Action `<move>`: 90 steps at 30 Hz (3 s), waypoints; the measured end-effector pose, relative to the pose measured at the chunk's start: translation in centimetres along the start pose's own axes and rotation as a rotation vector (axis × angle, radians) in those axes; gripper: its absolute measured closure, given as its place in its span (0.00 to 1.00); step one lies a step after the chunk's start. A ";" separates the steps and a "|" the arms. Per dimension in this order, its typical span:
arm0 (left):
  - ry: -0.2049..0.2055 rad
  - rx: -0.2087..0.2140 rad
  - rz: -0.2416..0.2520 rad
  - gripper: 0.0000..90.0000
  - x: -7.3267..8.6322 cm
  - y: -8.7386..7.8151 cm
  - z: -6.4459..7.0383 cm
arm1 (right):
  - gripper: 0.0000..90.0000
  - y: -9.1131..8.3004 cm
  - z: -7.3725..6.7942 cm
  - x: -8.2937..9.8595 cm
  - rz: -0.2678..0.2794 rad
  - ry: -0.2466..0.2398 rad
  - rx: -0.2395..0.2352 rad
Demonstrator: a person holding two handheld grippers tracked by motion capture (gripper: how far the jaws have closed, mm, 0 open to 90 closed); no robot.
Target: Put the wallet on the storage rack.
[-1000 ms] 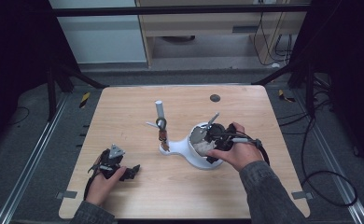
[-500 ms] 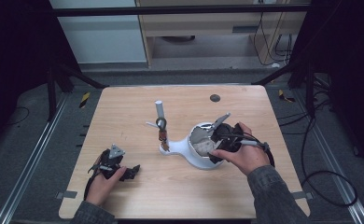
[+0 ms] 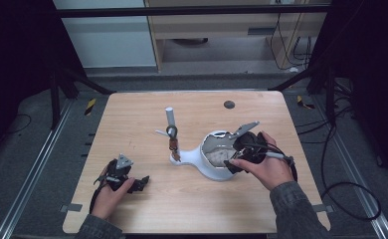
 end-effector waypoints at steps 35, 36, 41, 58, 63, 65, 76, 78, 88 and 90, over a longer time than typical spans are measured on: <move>-0.002 0.002 0.001 0.00 0.0 0.0 0.1 | 0.09 -3.6 5.5 5.5 0.174 0.146 0.177; -0.002 0.001 0.001 0.00 0.0 0.0 0.1 | 0.09 -3.5 5.7 5.7 0.179 0.161 0.180; -0.002 0.001 0.002 0.00 0.0 0.0 0.1 | 0.09 -2.8 6.7 6.9 0.186 0.220 0.208; 0.002 0.003 0.000 0.00 -0.1 0.2 0.0 | 0.10 0.4 10.0 10.8 0.172 0.362 0.272; 0.003 0.005 0.001 0.00 -0.1 0.2 0.0 | 0.08 1.9 10.5 11.8 0.159 0.410 0.280; 0.004 0.006 0.001 0.00 -0.1 0.2 0.0 | 0.08 2.4 10.6 12.1 0.156 0.428 0.291; 0.004 0.006 0.001 0.00 -0.1 0.2 0.0 | 0.05 4.2 10.4 12.8 0.157 0.461 0.298; 0.004 0.006 0.001 0.00 -0.1 0.2 0.0 | 0.05 4.5 10.3 13.0 0.171 0.468 0.305; 0.004 0.005 0.001 0.00 -0.1 0.2 0.0 | 0.05 5.6 9.8 14.2 0.166 0.492 0.336; 0.003 0.005 0.001 0.00 -0.1 0.2 0.0 | 0.05 5.8 9.8 14.4 0.162 0.496 0.335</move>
Point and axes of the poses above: each handheld gripper's, and its own axes: y roughly forward along the jaws, x roughly out of its underside, z roughly to its right, the point moved 5 cm from there along y, roughly forward along the jaws, and after that the axes turned 13 degrees about z, right-handed, at the moved point
